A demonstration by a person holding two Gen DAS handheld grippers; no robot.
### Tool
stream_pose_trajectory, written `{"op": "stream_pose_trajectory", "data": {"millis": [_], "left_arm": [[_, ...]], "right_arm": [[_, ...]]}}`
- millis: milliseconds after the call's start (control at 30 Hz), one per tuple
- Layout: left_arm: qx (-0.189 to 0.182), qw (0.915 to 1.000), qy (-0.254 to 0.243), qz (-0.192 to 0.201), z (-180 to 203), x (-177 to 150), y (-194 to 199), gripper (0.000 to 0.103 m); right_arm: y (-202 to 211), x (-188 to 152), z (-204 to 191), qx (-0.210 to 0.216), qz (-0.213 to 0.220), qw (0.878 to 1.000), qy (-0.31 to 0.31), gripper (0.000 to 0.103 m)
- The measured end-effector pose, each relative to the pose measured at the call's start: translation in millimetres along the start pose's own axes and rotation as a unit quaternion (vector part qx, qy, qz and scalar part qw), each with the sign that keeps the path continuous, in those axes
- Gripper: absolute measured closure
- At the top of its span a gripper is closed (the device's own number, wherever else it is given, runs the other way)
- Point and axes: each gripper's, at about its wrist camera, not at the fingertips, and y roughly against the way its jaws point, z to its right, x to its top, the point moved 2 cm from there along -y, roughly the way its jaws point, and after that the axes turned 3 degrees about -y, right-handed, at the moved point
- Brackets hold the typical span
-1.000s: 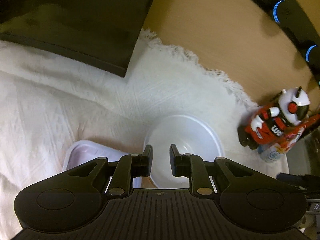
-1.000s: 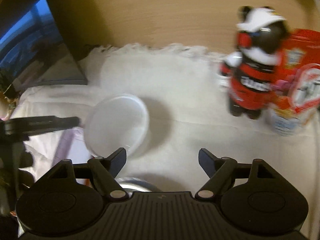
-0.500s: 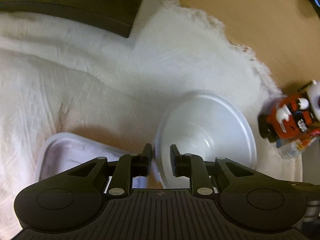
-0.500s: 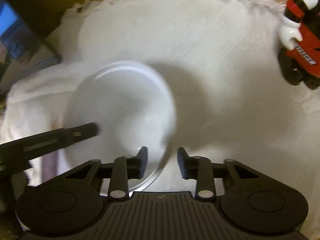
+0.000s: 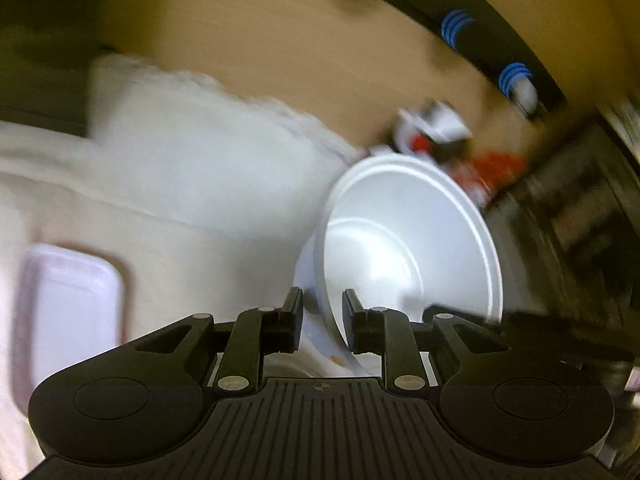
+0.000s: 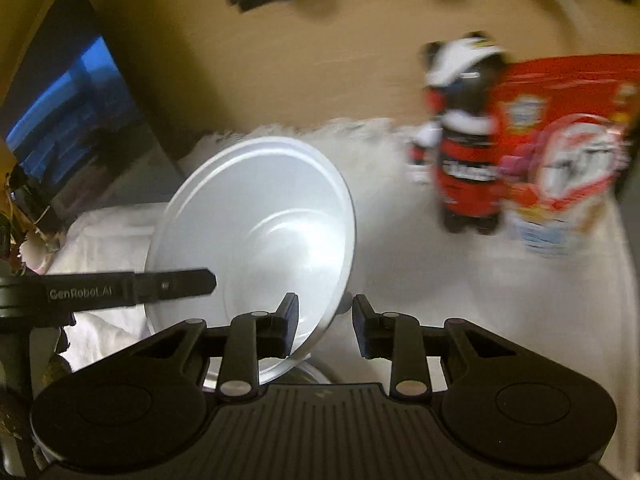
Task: Organize plates and bowls
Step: 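Lower the white bowl into the blue bowl with the left gripper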
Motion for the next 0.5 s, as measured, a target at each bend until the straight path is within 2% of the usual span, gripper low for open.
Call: {"op": "stream_pose_trajectory", "data": {"millis": [267, 500], "left_arm": [[-0.044, 0.9934, -0.075, -0.074, 80, -45, -42, 0.078], [-0.063, 0.9813, -0.129, -0.129, 117, -80, -65, 0.077]], "right_arm": [[51, -50, 72, -0.067, 0.007, 0.997, -0.039, 0.071], [62, -91, 104, -0.103, -0.005, 0.992, -0.070, 0.065]]}}
